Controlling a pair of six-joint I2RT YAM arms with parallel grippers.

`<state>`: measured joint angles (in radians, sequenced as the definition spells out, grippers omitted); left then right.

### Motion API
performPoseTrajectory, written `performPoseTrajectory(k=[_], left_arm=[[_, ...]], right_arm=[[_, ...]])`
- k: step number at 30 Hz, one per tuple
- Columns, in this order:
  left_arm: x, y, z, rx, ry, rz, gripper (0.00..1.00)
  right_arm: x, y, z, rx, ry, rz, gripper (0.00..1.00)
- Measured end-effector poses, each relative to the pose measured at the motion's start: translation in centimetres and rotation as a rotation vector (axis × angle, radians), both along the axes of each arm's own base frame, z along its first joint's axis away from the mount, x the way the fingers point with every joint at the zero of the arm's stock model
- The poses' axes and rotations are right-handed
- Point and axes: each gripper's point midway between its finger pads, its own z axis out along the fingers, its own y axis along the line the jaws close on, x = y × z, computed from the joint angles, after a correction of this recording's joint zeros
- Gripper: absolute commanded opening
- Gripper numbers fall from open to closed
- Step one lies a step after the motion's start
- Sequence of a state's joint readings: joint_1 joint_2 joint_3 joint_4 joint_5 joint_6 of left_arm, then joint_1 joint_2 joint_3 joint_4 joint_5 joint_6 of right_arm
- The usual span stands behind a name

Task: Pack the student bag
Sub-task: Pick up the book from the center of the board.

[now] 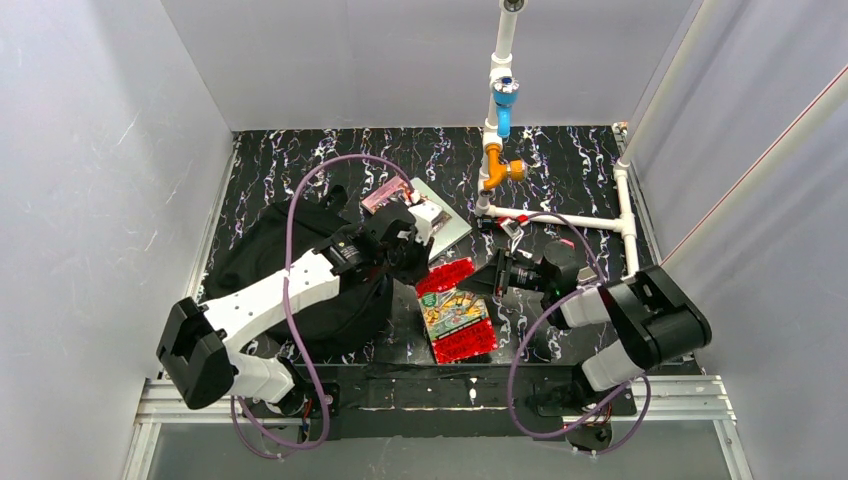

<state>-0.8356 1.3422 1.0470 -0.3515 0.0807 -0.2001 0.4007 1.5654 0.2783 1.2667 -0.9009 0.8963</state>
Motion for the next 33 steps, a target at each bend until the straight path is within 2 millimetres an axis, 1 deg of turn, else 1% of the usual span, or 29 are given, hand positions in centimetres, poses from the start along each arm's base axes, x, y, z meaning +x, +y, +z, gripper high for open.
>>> performPoseTrajectory(k=[1,3,4,5,6,8,9,10,11,13,16,17,20,21,23,24,26,29,30,32,33], left_arm=[[0.2,0.2,0.4,0.001,-0.001,0.026,0.5],[0.6,1.0,1.9,-0.008,-0.021,0.085,0.93],[0.6,1.6,3.1,-0.032,-0.027,0.13,0.98],[0.5,2.2,4.2,-0.059,-0.038,0.158,0.98],[0.2,3.0,5.9,-0.123,-0.03,0.215,0.98],[-0.4,4.3,9.8,-0.304,-0.022,0.323,0.98],[-1.1,4.7,10.8,-0.397,-0.002,0.351,0.98],[-1.7,4.6,11.2,-0.473,0.015,0.36,0.98],[-2.1,4.7,11.1,-0.495,0.026,0.36,0.98],[-3.3,4.4,10.8,-0.577,0.078,0.359,0.98],[-4.1,3.6,10.5,-0.65,0.149,0.354,0.98],[-4.3,3.3,10.6,-0.678,0.166,0.347,0.98],[-4.9,2.0,11.6,-0.781,0.212,0.296,0.98],[-5.2,1.5,12.2,-0.821,0.223,0.266,0.97],[-5.9,0.5,13.6,-0.892,0.248,0.188,0.91],[-6.2,0.2,14.2,-0.918,0.256,0.158,0.85],[-6.7,-0.6,15.6,-0.967,0.267,0.09,0.71],[-7.2,-1.0,16.9,-1.01,0.27,0.034,0.49],[-7.4,-1.0,17.3,-1.022,0.263,0.022,0.4],[-7.6,-0.8,18.0,-1.045,0.249,0.009,0.18],[-7.6,-0.7,18.3,-1.054,0.24,0.008,0.06]], right_arm=[[-0.1,0.0,0.2,-0.003,0.006,-0.005,0.01],[-0.2,-0.3,1.7,-0.012,0.002,-0.042,0.01],[-0.3,-0.5,2.5,-0.014,-0.006,-0.059,0.01],[-0.5,-0.9,3.1,-0.03,0.012,-0.09,0.01],[-0.7,-1.2,3.7,-0.041,0.013,-0.105,0.01],[-1.5,-1.7,5.8,-0.065,0.018,-0.119,0.01],[-1.7,-1.7,7.1,-0.064,0.014,-0.118,0.01],[-1.8,-1.7,8.7,-0.051,0.012,-0.113,0.01],[-1.9,-1.6,9.2,-0.044,0.008,-0.111,0.01],[-2.0,-1.4,11.5,0.002,0.033,-0.099,0.01],[-2.2,-1.1,14.4,0.058,0.063,-0.088,0.01],[-2.4,-1.0,15.6,0.081,0.069,-0.085,0.01],[-2.8,-0.8,18.4,0.142,0.069,-0.069,0.01],[-3.0,-0.7,19.3,0.168,0.066,-0.061,0.01],[-3.5,-0.5,20.6,0.214,0.074,-0.036,0.01],[-3.7,-0.2,21.0,0.23,0.082,-0.022,0.01],[-4.2,0.5,21.4,0.254,0.103,0.014,0.01],[-4.6,1.5,21.3,0.255,0.135,0.052,0.01],[-4.8,1.9,21.3,0.251,0.143,0.065,0.01],[-4.9,2.2,21.4,0.25,0.146,0.077,0.03],[-4.9,2.3,21.6,0.251,0.145,0.079,0.17]])
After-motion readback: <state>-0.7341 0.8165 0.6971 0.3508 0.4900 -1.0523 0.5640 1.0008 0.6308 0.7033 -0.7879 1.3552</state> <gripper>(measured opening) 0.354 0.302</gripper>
